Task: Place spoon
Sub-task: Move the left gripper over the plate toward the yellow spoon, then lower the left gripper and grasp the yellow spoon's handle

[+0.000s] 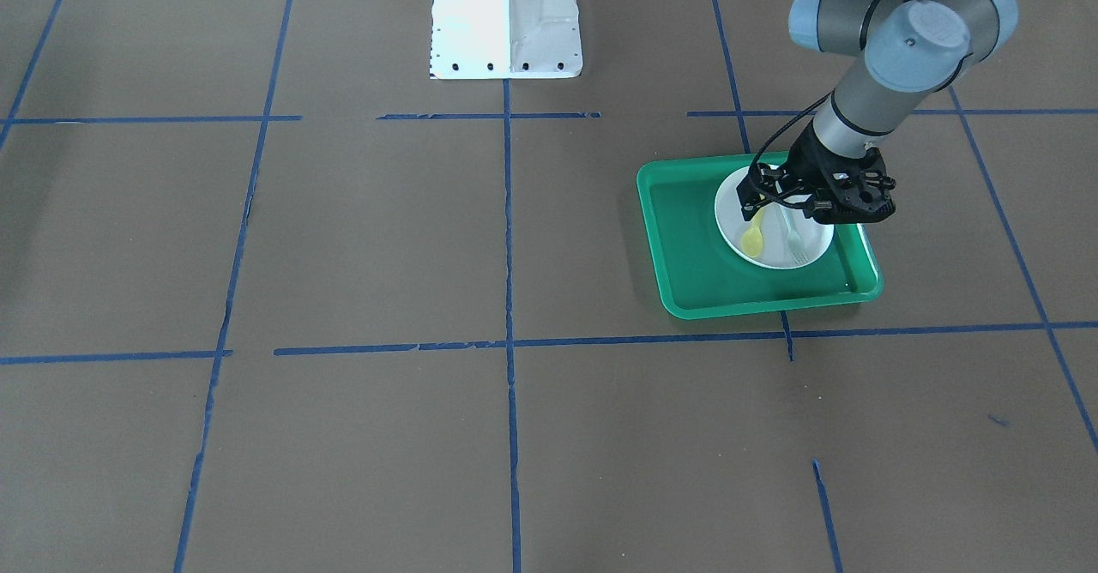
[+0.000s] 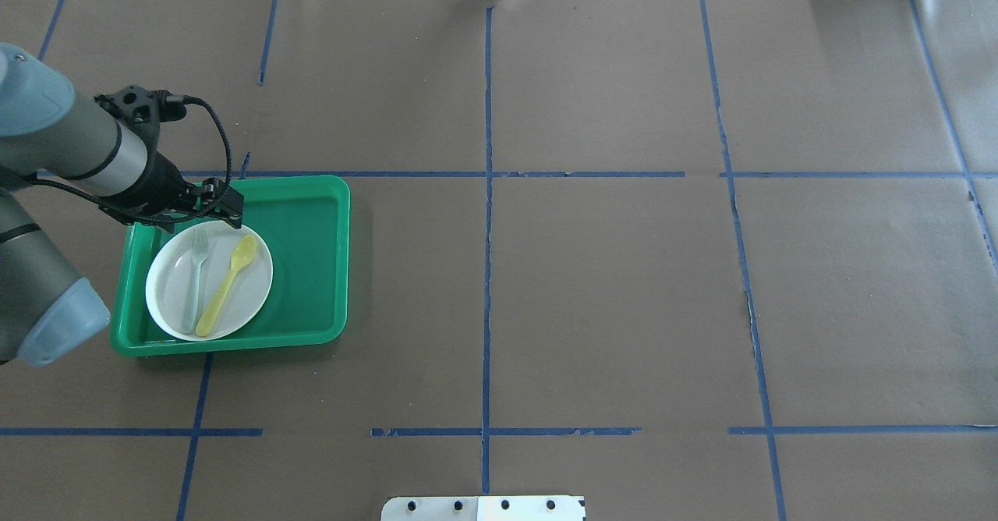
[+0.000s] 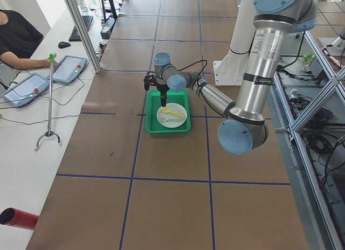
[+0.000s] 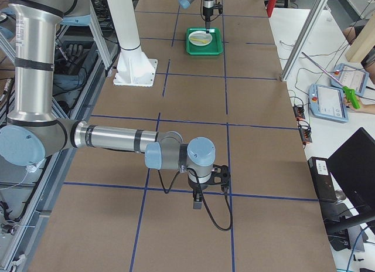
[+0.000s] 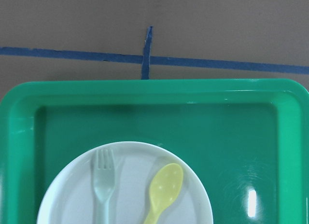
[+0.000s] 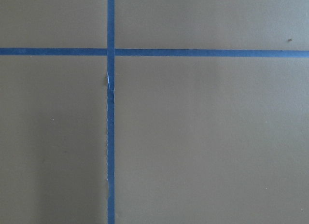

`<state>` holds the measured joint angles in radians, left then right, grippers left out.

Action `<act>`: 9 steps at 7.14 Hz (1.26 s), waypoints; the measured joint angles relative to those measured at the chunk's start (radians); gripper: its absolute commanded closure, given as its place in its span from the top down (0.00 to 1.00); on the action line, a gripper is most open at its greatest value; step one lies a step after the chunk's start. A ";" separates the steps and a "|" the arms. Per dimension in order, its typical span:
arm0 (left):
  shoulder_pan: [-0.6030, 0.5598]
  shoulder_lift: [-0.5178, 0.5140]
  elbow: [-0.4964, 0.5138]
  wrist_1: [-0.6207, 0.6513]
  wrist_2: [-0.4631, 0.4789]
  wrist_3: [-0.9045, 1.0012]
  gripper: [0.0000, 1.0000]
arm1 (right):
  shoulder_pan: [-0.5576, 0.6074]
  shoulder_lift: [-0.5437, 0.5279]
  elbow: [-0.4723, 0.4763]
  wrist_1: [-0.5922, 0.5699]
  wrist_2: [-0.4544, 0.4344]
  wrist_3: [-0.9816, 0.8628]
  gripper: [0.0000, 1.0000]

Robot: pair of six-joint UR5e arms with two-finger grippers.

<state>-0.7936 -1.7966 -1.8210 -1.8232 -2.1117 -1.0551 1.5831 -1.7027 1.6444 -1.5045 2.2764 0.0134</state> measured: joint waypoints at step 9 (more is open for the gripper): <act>0.079 0.036 0.074 -0.077 0.062 0.028 0.68 | 0.000 0.000 0.000 0.000 0.000 0.000 1.00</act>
<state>-0.7151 -1.7605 -1.7473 -1.9005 -2.0498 -1.0270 1.5831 -1.7027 1.6444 -1.5048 2.2764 0.0137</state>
